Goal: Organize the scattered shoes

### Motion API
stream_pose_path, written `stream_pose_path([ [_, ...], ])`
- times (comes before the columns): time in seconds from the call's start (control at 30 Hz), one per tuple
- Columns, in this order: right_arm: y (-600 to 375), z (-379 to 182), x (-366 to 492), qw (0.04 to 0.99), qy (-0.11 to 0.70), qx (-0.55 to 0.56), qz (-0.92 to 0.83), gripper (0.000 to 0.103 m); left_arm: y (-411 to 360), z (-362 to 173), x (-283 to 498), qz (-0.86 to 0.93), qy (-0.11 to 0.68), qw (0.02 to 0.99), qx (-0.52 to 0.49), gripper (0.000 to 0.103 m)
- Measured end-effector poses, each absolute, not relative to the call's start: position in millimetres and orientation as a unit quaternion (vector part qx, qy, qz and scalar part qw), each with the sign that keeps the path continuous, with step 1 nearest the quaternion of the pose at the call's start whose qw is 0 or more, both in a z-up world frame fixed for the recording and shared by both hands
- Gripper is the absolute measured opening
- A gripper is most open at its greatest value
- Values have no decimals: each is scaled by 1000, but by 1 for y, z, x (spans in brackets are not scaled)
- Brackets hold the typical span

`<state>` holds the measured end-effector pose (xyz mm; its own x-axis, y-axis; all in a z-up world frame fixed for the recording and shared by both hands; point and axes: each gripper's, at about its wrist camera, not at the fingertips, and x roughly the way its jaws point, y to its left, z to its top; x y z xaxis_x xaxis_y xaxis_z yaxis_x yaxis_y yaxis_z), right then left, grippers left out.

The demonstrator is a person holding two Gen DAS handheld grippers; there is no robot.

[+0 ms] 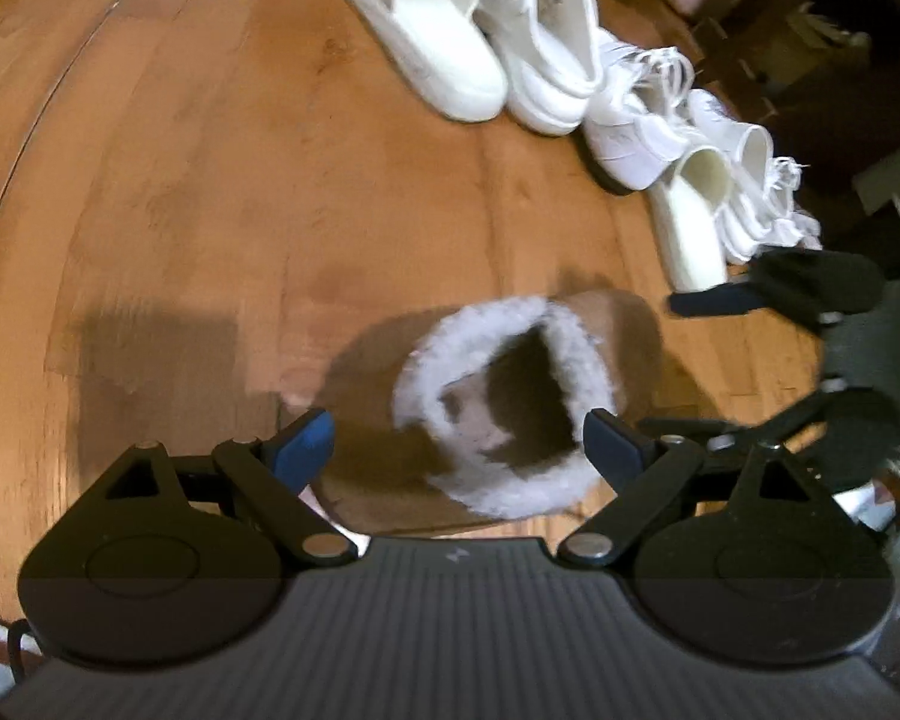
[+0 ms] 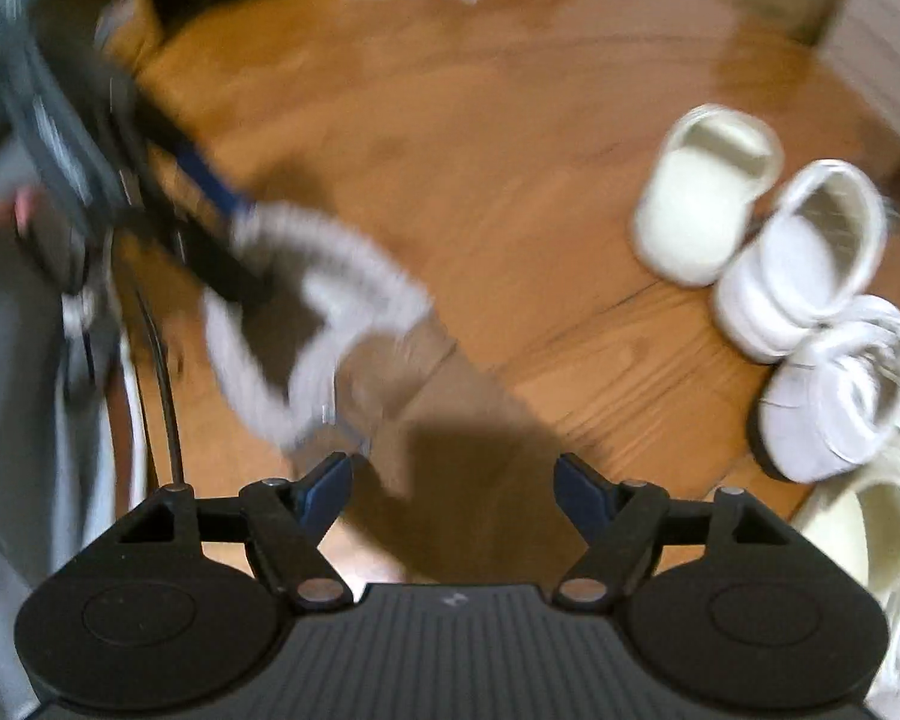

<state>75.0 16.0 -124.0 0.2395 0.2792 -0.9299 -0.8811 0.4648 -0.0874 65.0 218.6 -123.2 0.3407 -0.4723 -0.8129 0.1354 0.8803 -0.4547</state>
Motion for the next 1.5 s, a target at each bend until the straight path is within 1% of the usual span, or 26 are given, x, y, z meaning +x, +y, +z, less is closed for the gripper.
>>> stream_pose_path([
  [0.03,19,-128,77,708,469,-332,411,77,216,-121,64,-200,538,804,-155,91],
  [0.1,22,-134,81,694,470,-344,424,87,211,-118,61,-218,534,803,-152,91],
  [0.13,22,-136,83,689,468,-347,430,95,207,-117,60,-221,532,804,-145,93],
  [0.17,22,-138,85,685,466,-350,436,99,204,-116,59,-221,531,807,-134,93],
  [0.23,25,-143,90,681,467,-351,441,103,199,-115,57,-220,532,809,-121,93],
  [0.37,17,-150,97,695,474,-311,441,103,199,-118,59,-214,534,810,-117,95],
  [0.53,19,-160,75,729,476,-282,403,103,206,-126,64,-185,547,806,-127,95],
  [0.6,20,-159,66,745,489,-259,372,101,209,-126,64,-180,546,807,-134,95],
  [0.67,20,-154,60,761,500,-231,343,88,216,-125,64,-168,543,810,-144,95],
  [0.7,18,-151,58,770,503,-213,330,84,220,-125,64,-157,541,813,-149,95],
  [0.73,15,-148,59,777,506,-191,322,73,225,-125,65,-145,539,815,-154,95],
  [0.77,12,-145,60,784,508,-168,314,60,228,-126,65,-138,537,817,-159,95],
  [0.8,9,-142,60,791,510,-146,306,55,233,-126,66,-129,534,819,-167,95],
  [0.83,6,-142,60,794,514,-124,300,42,236,-125,65,-126,532,820,-173,95],
  [0.87,4,-141,60,796,518,-102,295,32,238,-125,65,-124,529,821,-177,95],
  [0.93,-2,-140,59,800,525,-58,283,26,241,-122,64,-123,519,826,-180,95],
  [1.1,-13,-141,55,800,539,59,258,20,236,-116,62,-131,510,834,-167,95],
  [1.13,-13,-144,54,796,540,85,259,16,235,-115,63,-131,509,834,-167,95],
  [1.17,-10,-147,55,794,538,101,263,1,235,-115,63,-131,508,835,-167,95],
  [1.2,-8,-150,57,792,536,116,267,0,236,-114,63,-131,508,835,-167,95],
  [1.33,6,-147,60,765,539,164,312,1,236,-113,62,-131,507,835,-167,95],
  [1.37,11,-144,61,776,531,137,312,12,236,-113,62,-131,508,835,-167,95],
  [1.4,12,-143,61,793,520,114,297,25,236,-113,62,-131,508,835,-166,95],
  [1.43,12,-141,61,810,507,90,280,59,236,-112,62,-130,507,836,-165,95],
  [1.47,13,-140,62,824,495,67,266,73,233,-112,62,-126,507,836,-168,95],
  [1.5,13,-141,61,831,487,55,262,75,227,-111,63,-120,508,836,-172,95],
])
